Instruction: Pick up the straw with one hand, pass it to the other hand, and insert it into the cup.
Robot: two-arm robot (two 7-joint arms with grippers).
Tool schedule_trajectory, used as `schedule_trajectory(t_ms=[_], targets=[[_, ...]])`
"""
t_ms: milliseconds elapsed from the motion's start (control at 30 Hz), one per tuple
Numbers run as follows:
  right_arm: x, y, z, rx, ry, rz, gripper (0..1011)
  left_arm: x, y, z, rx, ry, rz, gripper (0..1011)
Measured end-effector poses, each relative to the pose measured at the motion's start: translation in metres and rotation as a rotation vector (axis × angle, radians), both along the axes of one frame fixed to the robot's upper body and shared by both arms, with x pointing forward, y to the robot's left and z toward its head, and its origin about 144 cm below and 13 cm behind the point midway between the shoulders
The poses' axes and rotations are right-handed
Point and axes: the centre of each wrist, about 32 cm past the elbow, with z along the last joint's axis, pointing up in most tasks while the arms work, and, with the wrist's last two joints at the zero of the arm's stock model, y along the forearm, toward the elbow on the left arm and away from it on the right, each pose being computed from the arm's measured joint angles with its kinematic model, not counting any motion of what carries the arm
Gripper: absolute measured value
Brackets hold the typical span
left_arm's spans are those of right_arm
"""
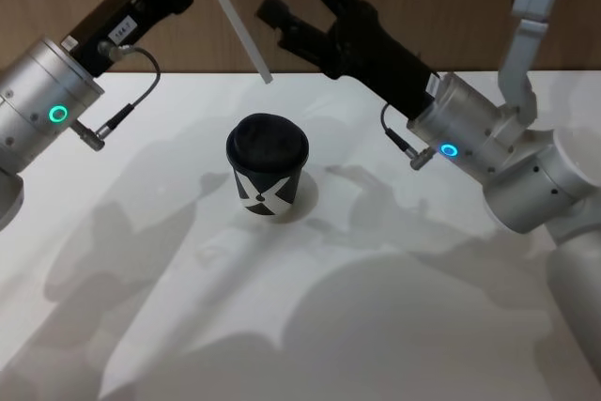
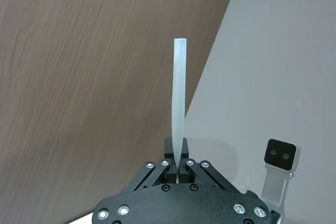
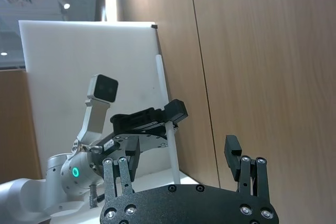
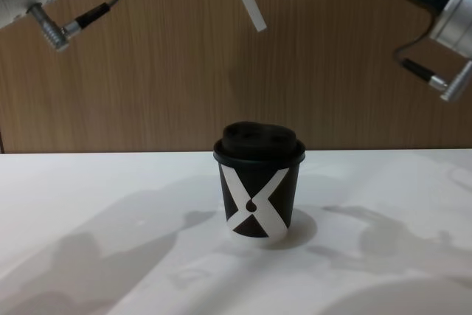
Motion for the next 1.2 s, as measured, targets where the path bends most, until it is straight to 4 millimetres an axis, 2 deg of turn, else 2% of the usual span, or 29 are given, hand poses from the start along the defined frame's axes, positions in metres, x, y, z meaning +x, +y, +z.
schedule_trajectory(t_ms=[533, 1200], targets=[[-0.021, -0.022, -0.008, -0.004, 0.030, -0.078, 1001, -0.002, -0.001, -0.003, 0.055, -0.010, -0.005, 19], [-0.030, -0.029, -0.011, -0.008, 0.045, -0.105, 1001, -0.001, -0.008, -0.007, 0.154, -0.044, 0.023, 19]])
